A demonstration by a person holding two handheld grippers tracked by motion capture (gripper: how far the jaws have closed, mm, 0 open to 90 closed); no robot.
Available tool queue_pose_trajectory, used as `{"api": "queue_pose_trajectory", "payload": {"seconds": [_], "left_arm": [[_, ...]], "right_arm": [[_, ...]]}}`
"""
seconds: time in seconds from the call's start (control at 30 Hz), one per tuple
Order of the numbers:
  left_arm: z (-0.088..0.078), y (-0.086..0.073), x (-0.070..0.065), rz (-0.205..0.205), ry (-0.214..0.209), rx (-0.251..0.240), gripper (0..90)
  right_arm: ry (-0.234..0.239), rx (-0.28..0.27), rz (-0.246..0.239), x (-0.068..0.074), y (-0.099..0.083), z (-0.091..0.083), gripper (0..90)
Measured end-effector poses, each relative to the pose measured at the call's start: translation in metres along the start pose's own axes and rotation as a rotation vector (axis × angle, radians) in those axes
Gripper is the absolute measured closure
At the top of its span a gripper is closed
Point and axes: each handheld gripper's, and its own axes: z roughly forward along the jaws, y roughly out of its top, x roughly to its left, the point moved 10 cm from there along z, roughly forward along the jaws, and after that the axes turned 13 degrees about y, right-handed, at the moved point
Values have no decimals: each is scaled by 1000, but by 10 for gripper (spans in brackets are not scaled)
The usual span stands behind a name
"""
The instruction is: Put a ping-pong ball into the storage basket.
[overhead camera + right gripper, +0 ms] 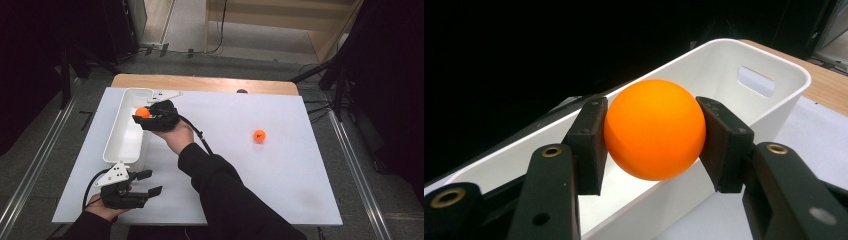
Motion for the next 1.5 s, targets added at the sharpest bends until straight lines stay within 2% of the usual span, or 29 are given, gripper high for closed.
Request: {"api": "queue_pose_trajectory", "payload": {"seconds": [0.23, 0.7, 1.07, 1.5], "left_arm": [[0, 0, -1, -9, -6, 1, 314], [-1, 0, -1, 0, -8, 2, 314], [-1, 1, -1, -4, -8, -4, 314], [-1, 1, -2, 0, -12, -2, 314]], "right_arm": [[3, 4, 3, 1, 0, 9, 483], [-9, 8, 8, -2, 0, 25, 483], [3, 11, 1, 5, 3, 40, 482], [-2, 24, 12, 3, -3, 47, 482]]}}
